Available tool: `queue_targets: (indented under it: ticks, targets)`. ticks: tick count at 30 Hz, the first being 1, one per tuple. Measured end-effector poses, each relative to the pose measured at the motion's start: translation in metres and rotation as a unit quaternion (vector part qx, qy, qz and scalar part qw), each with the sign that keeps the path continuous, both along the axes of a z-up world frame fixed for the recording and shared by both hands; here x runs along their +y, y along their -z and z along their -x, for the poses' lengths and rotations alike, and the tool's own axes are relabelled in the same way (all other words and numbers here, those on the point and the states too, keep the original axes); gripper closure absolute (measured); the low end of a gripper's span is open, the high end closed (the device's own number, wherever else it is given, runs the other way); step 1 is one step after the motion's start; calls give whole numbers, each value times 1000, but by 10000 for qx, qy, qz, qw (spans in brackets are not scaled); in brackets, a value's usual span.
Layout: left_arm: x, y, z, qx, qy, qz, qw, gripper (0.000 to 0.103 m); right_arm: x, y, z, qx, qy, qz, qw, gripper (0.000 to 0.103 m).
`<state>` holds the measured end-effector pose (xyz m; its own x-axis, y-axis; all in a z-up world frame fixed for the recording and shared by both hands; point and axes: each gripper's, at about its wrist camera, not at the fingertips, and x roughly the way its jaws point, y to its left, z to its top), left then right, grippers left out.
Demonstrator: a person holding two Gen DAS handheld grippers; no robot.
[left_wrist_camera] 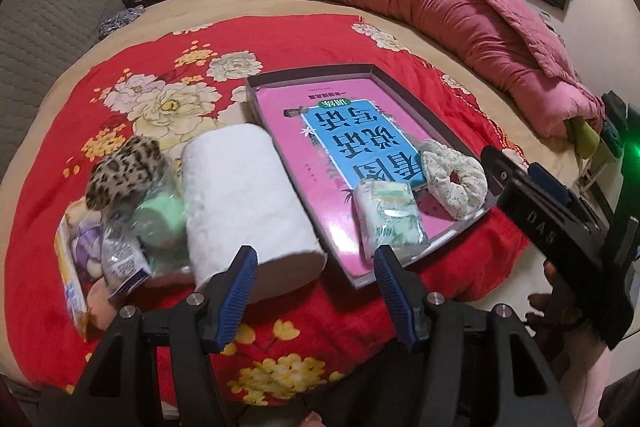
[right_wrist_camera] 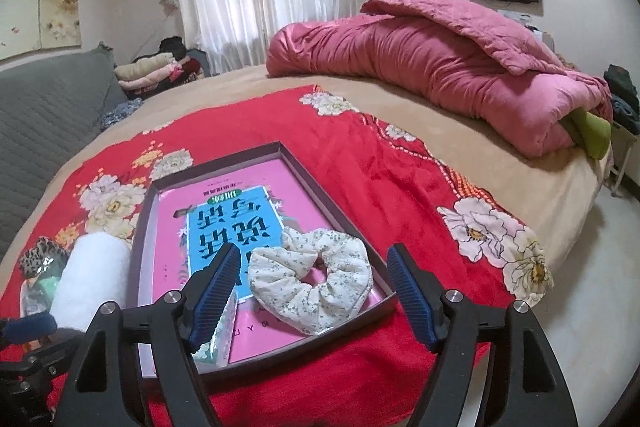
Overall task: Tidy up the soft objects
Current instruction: 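Withdraw both tools from the tray back toward the pile, then grasp the leopard-print scrunchie with the right tool while the left tool grasps the yellow-striped tissue pack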
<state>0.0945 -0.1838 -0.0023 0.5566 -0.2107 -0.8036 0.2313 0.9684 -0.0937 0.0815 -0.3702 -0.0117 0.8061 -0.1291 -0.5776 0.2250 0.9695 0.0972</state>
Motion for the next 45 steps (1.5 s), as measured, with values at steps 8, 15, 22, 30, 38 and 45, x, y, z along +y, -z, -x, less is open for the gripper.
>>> queue_targets:
  ticks: [8, 15, 22, 30, 38, 45]
  targets:
    - [22, -6, 14, -48, -151, 175, 9997, 43, 12, -11, 15, -192, -332, -43, 9993, 26]
    - [49, -14, 26, -109, -396, 344, 9986, 43, 32, -24, 29, -376, -603, 13, 9975, 25]
    - [85, -16, 36, -124, -713, 470, 9963, 43, 66, -37, 41, -434, -1077, 123, 9932, 25]
    - [137, -20, 46, -133, -1160, 780, 9901, 43, 107, -57, 57, -593, -1679, 227, 9838, 25]
    - [181, -19, 55, -132, -1536, 1051, 9824, 43, 155, -71, 72, -688, -2360, 478, 9681, 25]
    - [221, -4, 53, 45, -1872, 1569, 9697, 43, 192, -76, 75, -722, -2862, 679, 9530, 25]
